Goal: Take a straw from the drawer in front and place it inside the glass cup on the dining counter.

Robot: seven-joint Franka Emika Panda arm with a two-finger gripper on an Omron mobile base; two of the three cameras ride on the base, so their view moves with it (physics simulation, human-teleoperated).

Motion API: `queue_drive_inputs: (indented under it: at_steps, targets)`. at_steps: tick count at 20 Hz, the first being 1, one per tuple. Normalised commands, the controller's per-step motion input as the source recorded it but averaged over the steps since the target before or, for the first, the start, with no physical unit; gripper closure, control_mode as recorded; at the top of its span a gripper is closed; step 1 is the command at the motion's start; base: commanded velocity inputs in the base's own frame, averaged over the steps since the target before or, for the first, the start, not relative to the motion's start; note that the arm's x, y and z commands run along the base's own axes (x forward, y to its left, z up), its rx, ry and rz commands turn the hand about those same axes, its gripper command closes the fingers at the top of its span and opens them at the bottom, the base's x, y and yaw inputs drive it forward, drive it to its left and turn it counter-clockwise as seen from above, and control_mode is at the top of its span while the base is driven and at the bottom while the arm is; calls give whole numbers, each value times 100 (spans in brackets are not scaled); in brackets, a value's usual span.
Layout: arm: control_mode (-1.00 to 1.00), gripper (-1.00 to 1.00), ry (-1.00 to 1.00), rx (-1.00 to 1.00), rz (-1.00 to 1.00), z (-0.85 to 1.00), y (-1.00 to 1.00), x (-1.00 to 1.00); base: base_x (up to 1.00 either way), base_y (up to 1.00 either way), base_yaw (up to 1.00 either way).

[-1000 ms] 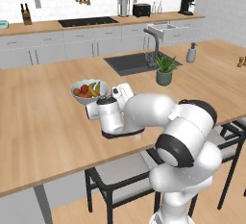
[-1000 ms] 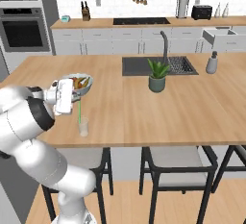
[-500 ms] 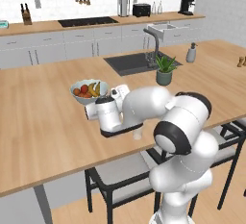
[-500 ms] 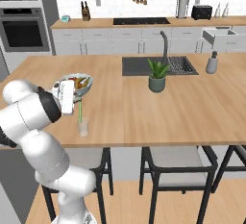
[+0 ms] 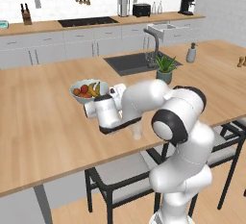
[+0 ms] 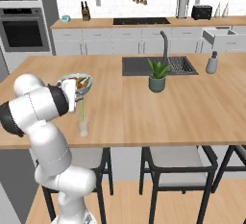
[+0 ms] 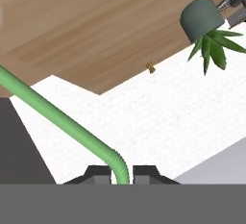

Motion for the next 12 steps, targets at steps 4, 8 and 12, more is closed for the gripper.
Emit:
queue_drive_inputs:
  at_steps: [4, 8, 12]
  targets:
    - [-100, 100, 0, 0, 0, -12, 1, 27, 0, 0, 0]
    - [-100, 100, 0, 0, 0, -20, 3, 18, 0, 0, 0]
    - [-100, 100, 0, 0, 0, -21, 2, 22, 0, 0, 0]
